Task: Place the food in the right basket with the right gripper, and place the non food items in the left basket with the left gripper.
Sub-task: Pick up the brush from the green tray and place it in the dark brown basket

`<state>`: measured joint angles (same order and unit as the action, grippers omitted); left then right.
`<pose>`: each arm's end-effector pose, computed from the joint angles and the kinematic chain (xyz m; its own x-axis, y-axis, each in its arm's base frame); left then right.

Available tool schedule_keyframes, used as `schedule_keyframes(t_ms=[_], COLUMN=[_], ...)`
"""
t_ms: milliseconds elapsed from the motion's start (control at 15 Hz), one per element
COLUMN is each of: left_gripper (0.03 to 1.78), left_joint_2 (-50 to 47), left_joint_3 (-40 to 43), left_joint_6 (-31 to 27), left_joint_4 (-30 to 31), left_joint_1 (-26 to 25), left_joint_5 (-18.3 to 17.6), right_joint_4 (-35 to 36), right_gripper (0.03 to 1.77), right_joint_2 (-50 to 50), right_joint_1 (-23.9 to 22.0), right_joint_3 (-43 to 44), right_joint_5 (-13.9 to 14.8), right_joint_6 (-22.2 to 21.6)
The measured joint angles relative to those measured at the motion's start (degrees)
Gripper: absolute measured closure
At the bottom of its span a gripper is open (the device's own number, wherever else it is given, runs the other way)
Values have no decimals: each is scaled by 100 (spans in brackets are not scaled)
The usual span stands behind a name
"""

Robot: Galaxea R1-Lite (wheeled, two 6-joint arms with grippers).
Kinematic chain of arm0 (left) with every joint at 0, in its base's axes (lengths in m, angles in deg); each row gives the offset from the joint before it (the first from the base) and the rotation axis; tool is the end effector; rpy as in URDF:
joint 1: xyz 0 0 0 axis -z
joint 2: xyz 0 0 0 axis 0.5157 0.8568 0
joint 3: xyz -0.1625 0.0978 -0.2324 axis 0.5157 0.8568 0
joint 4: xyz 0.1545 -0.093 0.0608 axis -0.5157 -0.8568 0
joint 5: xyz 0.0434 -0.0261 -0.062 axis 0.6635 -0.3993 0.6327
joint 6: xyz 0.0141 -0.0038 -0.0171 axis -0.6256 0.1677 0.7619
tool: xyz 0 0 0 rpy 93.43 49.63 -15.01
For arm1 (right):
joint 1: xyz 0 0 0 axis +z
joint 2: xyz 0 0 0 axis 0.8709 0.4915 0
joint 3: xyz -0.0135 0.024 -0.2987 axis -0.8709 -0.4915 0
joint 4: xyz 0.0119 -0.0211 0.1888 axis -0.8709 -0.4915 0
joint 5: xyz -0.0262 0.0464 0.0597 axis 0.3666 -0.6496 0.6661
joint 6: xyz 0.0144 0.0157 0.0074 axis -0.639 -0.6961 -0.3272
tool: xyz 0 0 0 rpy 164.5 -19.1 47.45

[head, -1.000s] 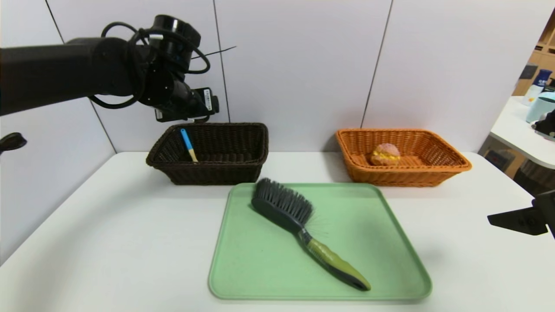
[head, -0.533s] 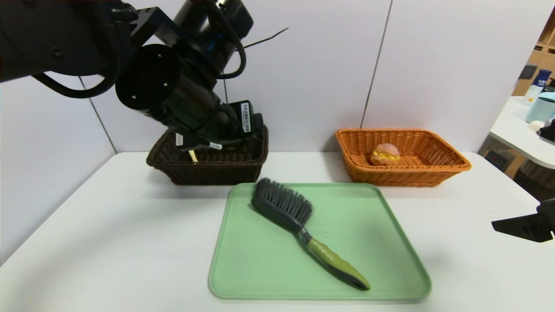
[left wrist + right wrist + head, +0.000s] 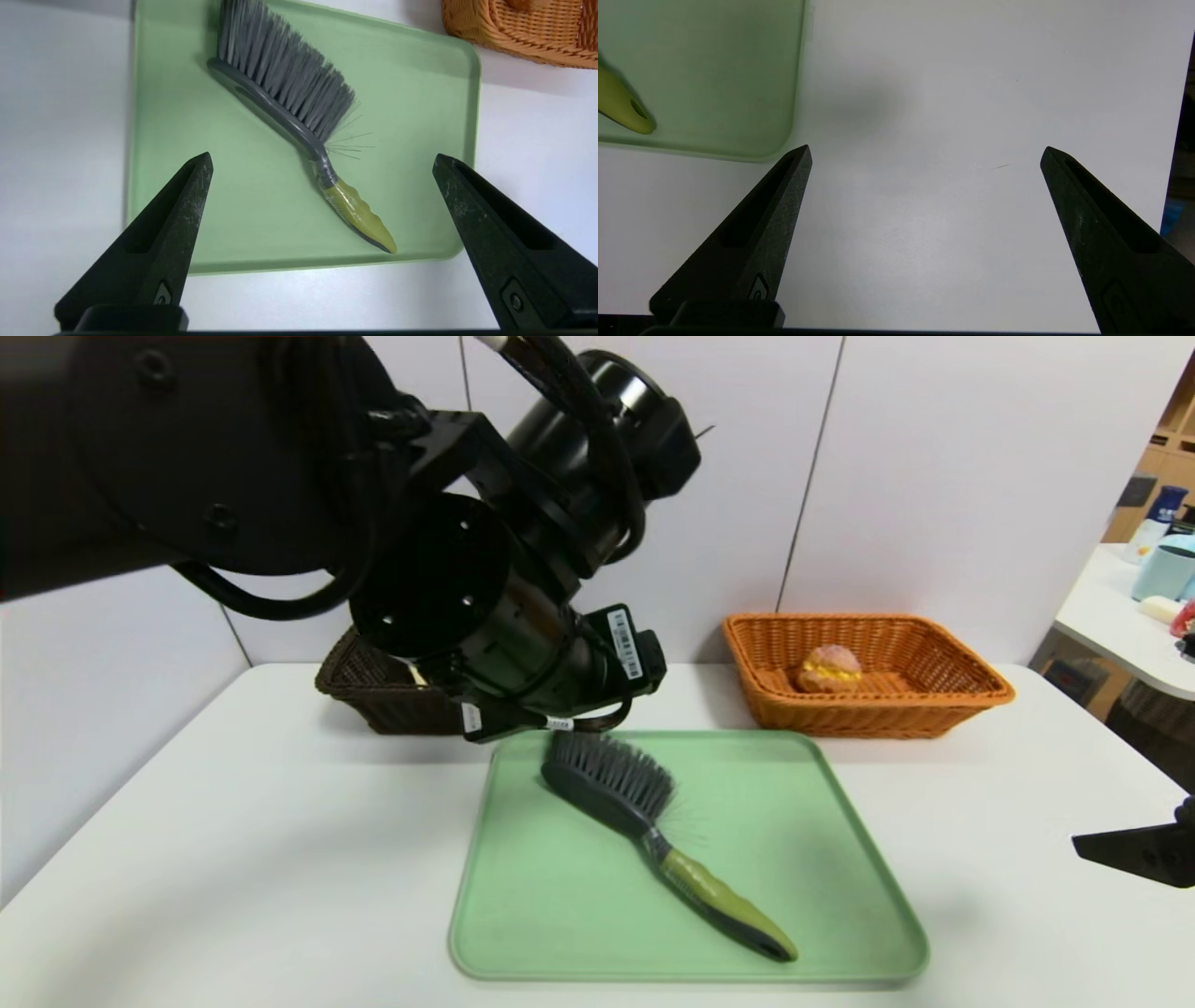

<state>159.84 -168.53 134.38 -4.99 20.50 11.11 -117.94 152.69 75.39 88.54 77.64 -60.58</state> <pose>0.2153 -0.2579 0.2970 0.6805 -0.2695 -0.6814 -0.0218 0.9220 -0.3865 0.1299 0.0289 0.2601 0.6601 -0.0695 -0.7479 -0.1042 0.9776 -0.1829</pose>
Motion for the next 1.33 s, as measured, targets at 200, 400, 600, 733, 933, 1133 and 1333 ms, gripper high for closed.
schedule_keyframes(t_ms=[200, 400, 600, 733, 933, 1133, 1333], left_gripper=[12, 12, 12, 12, 12, 12, 12], left_joint_2=[267, 553, 837, 1012, 1281, 1515, 1646], left_joint_3=[0, 0, 0, -1, -9, -17, -22], left_joint_6=[196, 213, 246, 273, 265, 268, 266], left_joint_4=[-83, -123, -124, -123, -132, -165, -176], left_joint_1=[74, 168, 188, 188, 179, 188, 201], left_joint_5=[-6, -4, -1, -17, 0, 2, 38], right_joint_4=[2, 0, 55, 283, 341, 346, 344], right_gripper=[11, 11, 11, 11, 11, 11, 11], right_joint_2=[-79, -201, -390, -510, -674, -844, -1056], right_joint_1=[5, 5, 9, 5, 28, 50, 48], right_joint_3=[-49, -107, -156, -171, -276, -485, -664], right_joint_5=[-6, -9, -5, -22, -33, -68, -72], right_joint_6=[-2, 15, 26, 17, 12, 6, 4])
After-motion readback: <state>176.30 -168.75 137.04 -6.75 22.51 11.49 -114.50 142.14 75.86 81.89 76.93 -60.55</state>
